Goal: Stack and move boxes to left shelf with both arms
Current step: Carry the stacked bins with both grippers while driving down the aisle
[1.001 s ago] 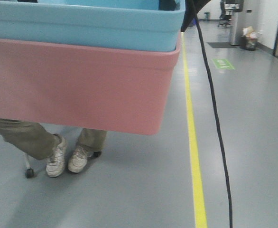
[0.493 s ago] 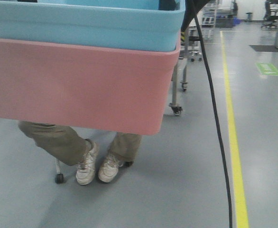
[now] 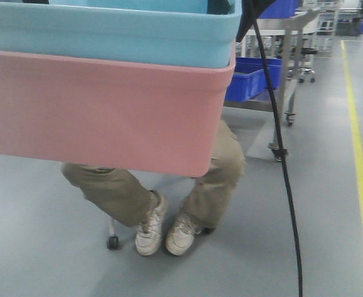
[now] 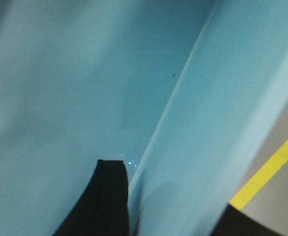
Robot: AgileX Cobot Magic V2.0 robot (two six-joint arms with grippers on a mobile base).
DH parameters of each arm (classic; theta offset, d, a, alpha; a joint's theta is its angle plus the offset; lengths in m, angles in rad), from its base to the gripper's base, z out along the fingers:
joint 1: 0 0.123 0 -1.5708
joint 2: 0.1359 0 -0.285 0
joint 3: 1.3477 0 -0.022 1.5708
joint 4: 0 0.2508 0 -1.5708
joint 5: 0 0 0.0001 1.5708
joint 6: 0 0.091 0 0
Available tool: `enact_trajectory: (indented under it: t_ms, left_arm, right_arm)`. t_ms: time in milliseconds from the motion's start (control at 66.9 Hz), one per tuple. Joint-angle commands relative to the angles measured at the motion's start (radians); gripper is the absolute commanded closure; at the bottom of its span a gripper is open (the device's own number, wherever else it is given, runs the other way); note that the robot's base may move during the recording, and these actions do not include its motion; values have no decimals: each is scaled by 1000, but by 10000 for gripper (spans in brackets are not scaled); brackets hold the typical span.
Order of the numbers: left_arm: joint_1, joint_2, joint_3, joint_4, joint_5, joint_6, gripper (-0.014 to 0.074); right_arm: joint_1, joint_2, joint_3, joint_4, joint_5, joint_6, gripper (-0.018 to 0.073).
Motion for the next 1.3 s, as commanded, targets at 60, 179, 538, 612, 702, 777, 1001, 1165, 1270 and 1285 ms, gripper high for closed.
enact_trajectory:
  t_ms: [60, 179, 538, 612, 702, 777, 1001, 1165, 1270, 1285]
  left_arm:
    - [-42, -61, -42, -170, -87, 88, 599]
    - [-42, -61, -42, -170, -87, 88, 599]
    - [-40, -61, -42, -186, -87, 88, 599]
    - [-40, -61, -42, -186, -87, 88, 599]
    - [-40, -61, -42, -190, -87, 88, 599]
    - [-40, -61, -42, -193, -87, 88, 599]
    - [-40, -59, -42, -206, -87, 88, 599]
    - [-40, -48, -42, -216, -87, 88, 599]
    - [-40, -27, -42, -216, -87, 88, 599]
    - [-40, -25, -42, -216, -87, 88, 599]
  right_arm:
    - [6, -54, -45, 49, -183, -40, 505]
    - [6, -54, -45, 49, -183, -40, 505]
    - [5, -54, -45, 49, -183, -40, 505]
    - [5, -54, -45, 49, -183, -40, 505]
    - [4, -54, -45, 49, -183, -40, 505]
    - [4, -54, -45, 49, -183, -40, 505]
    - [4, -54, -45, 49, -182, -40, 505]
    - [4, -54, -45, 49, -183, -40, 505]
    - [3, -54, -45, 49, -183, -40, 505]
    - [3, -54, -45, 49, -183, -40, 505]
